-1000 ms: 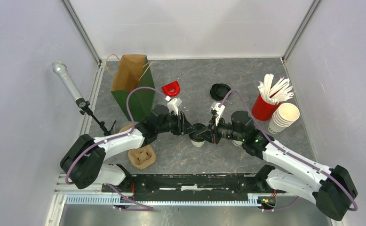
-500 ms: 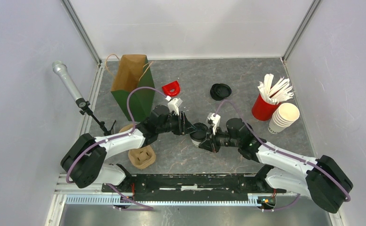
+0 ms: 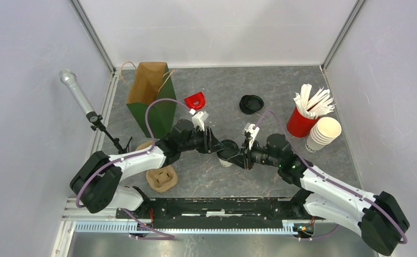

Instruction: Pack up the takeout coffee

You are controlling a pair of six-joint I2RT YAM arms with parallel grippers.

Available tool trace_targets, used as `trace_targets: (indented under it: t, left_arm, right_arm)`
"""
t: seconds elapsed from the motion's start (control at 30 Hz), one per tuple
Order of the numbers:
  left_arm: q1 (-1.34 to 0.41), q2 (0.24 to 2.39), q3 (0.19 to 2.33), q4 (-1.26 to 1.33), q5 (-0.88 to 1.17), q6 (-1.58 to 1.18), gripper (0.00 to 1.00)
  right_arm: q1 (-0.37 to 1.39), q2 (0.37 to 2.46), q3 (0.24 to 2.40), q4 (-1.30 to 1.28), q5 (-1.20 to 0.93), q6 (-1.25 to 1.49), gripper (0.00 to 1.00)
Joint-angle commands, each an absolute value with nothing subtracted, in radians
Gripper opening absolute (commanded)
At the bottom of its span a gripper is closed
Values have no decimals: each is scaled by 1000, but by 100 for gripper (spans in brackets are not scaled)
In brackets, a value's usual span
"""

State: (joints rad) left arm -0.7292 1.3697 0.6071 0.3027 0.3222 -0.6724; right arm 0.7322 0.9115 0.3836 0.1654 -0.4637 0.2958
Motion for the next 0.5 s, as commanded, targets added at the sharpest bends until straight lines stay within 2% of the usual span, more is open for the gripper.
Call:
trace_targets:
  t: [0.0, 0.23, 0.47]
  left_arm:
    - [-745, 1407, 597, 193, 298, -621, 47]
    - [-752, 1391, 587, 199, 290, -631, 47]
    - [-754, 1391, 577, 203, 285, -629, 47]
  right_arm:
    - [732, 919, 453, 221, -449, 308, 22]
    - [729, 997, 490, 241, -435, 301, 22]
    - [716, 976, 362, 281, -334, 294, 21]
